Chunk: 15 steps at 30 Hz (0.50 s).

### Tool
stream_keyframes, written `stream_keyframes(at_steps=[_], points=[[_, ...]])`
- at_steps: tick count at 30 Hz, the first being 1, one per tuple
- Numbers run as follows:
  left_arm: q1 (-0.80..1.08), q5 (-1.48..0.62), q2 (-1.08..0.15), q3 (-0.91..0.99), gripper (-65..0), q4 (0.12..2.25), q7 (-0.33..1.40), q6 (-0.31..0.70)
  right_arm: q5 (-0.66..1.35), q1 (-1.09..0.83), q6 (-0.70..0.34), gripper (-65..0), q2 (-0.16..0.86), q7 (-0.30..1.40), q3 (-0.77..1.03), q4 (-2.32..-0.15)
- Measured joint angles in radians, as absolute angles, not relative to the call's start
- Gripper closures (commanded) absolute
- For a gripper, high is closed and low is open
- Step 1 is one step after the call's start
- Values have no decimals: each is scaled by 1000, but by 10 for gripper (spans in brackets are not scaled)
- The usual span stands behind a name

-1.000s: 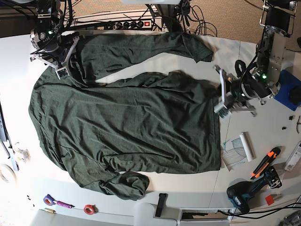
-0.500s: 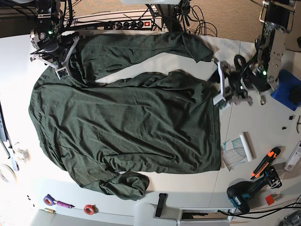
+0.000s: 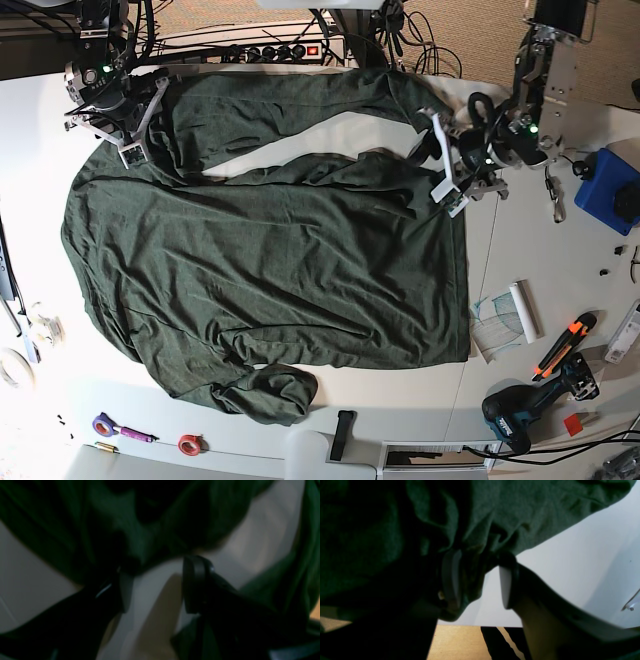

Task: Layout the t-shirt on the table in an organized manner, then fold the t-shirt properly
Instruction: 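Pull the grasped shirt edge with the left gripper away from the right gripper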

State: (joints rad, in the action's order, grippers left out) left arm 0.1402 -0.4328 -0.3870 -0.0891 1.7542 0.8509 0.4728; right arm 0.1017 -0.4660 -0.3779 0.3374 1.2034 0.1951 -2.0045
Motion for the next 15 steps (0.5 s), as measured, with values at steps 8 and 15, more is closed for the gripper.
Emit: stream_keyframes(at_steps=[8,15], points=[[100,-430,-360,-87,-83,1696,829,472,102,-466,-381,-247,337,1188,195,-2004],[95,-472,-394,-90,0,1748,974,545,102,-466,-381,-247,337,1188,195,-2004]])
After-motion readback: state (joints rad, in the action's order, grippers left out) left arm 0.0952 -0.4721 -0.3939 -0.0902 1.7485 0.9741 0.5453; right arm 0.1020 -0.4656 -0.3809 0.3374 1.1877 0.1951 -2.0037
